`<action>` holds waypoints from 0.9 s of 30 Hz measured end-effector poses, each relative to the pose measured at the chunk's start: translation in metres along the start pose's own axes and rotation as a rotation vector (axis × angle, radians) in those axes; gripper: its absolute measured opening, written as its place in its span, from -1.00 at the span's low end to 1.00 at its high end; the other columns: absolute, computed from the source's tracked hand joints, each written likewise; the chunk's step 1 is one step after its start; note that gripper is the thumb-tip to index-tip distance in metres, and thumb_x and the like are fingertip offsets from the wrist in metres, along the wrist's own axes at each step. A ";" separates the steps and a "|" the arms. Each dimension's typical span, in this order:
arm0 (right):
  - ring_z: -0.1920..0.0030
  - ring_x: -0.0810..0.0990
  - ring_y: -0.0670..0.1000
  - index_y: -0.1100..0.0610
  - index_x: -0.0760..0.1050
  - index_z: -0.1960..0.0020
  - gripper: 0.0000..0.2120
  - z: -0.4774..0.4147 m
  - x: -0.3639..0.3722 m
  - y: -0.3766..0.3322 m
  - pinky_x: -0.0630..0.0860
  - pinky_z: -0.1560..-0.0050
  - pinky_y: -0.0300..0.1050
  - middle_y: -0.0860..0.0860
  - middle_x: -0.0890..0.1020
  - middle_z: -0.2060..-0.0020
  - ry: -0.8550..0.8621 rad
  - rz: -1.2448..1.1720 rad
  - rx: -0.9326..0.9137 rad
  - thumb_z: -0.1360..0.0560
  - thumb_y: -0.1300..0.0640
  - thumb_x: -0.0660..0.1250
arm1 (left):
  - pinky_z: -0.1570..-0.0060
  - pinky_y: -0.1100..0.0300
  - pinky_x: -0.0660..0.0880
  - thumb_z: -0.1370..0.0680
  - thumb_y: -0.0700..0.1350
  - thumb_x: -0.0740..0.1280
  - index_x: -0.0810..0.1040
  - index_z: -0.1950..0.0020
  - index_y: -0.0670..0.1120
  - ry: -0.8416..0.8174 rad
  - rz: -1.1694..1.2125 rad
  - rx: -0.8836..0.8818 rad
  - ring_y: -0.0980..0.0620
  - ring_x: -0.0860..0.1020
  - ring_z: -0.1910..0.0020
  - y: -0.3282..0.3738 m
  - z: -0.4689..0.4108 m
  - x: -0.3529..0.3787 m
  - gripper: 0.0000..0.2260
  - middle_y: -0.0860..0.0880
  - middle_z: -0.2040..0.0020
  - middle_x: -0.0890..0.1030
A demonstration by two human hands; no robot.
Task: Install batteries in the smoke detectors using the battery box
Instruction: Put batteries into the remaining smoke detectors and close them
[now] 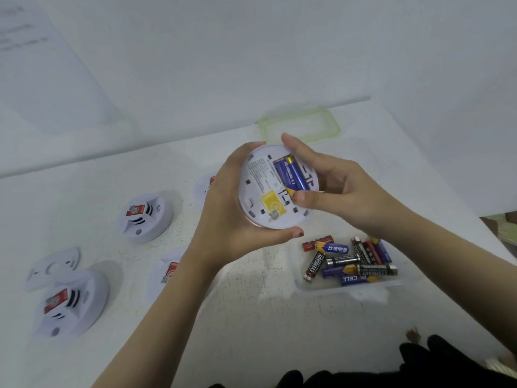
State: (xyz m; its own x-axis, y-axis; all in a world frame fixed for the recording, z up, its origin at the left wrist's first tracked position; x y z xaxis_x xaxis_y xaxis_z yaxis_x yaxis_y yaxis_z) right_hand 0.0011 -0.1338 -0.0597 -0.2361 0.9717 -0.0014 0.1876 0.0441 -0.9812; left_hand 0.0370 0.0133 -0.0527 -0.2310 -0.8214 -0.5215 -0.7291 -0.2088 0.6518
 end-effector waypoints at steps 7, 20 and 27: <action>-0.03 0.60 -0.11 -0.10 0.35 -0.35 -0.43 0.004 0.001 -0.001 0.57 0.11 -0.22 -0.16 0.60 -0.18 0.054 -0.081 -0.015 -0.40 0.24 0.35 | -0.24 0.39 0.35 -0.19 0.14 0.57 0.22 -0.38 0.11 0.009 0.003 0.004 0.27 0.41 -0.29 0.004 0.002 0.003 -0.14 0.42 -0.28 0.36; -0.12 0.46 -0.11 -0.08 0.56 -0.05 -0.75 0.014 -0.006 -0.027 0.39 -0.18 -0.15 -0.16 0.56 -0.04 0.414 0.703 -0.361 -0.37 -0.03 0.41 | -0.30 0.08 0.42 -0.17 0.22 0.54 0.26 -0.32 0.20 0.022 -0.045 -0.075 0.16 0.43 -0.29 0.000 0.005 0.008 -0.20 0.43 -0.25 0.36; 0.08 0.56 -0.11 0.06 0.46 -0.06 -0.78 0.021 0.001 -0.033 0.49 -0.03 -0.13 -0.16 0.57 0.11 0.453 0.660 -0.380 -0.45 0.25 0.35 | -0.28 -0.05 0.44 -0.20 0.20 0.55 0.28 -0.40 -0.05 0.034 -0.081 -0.079 0.03 0.44 -0.32 -0.008 0.004 0.009 -0.13 0.09 -0.30 0.44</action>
State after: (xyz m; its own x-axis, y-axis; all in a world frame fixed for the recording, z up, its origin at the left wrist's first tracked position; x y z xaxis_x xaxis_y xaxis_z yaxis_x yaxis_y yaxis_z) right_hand -0.0251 -0.1395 -0.0310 0.4171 0.8215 -0.3889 0.4753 -0.5618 -0.6771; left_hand 0.0378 0.0097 -0.0650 -0.1503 -0.8177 -0.5557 -0.6907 -0.3152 0.6508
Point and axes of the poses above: each hand's wrist, its own z-axis away from the middle knuckle, its own x-axis out of the palm, y = z × x, the point moved 6 cm from there along -z, towards the middle knuckle
